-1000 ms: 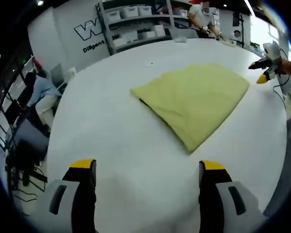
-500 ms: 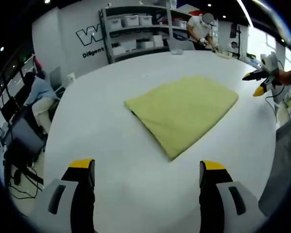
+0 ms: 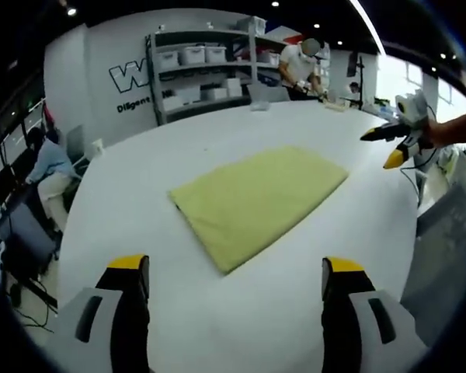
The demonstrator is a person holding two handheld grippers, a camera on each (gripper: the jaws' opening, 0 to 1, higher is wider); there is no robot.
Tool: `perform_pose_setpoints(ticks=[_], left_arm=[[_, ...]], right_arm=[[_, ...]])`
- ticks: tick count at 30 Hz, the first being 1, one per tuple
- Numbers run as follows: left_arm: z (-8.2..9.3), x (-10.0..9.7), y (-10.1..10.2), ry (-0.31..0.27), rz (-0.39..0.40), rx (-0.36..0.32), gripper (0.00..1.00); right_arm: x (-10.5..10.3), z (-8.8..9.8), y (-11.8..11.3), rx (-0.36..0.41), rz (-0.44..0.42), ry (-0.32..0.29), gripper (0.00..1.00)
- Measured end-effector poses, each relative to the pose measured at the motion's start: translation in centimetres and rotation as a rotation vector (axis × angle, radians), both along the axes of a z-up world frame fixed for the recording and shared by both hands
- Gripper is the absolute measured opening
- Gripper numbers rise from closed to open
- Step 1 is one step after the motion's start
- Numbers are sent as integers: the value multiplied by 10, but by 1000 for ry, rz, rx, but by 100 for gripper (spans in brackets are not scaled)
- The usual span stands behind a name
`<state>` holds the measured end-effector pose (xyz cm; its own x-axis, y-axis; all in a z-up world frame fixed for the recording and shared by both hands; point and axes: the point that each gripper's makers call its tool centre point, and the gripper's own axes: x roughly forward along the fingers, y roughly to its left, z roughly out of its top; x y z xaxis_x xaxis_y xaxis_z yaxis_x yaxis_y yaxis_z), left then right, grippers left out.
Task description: Fold the garment on the visible template until the final outline fits inside the template.
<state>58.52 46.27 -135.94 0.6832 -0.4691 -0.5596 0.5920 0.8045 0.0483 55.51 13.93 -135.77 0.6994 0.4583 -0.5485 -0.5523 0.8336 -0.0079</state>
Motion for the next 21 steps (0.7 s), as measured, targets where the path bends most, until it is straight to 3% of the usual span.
perform_pose_setpoints(ticks=[5, 14, 21], left_arm=[[3, -7, -10, -15, 32, -68, 93], [-9, -33, -22, 13, 32, -85, 99], [-7, -46, -23, -4, 37, -75, 99]], right_arm=[[-3, 8, 14, 71, -46, -25, 91], [-17, 7, 24, 84, -69, -35, 97], [-25, 3, 27, 87, -87, -37, 99]])
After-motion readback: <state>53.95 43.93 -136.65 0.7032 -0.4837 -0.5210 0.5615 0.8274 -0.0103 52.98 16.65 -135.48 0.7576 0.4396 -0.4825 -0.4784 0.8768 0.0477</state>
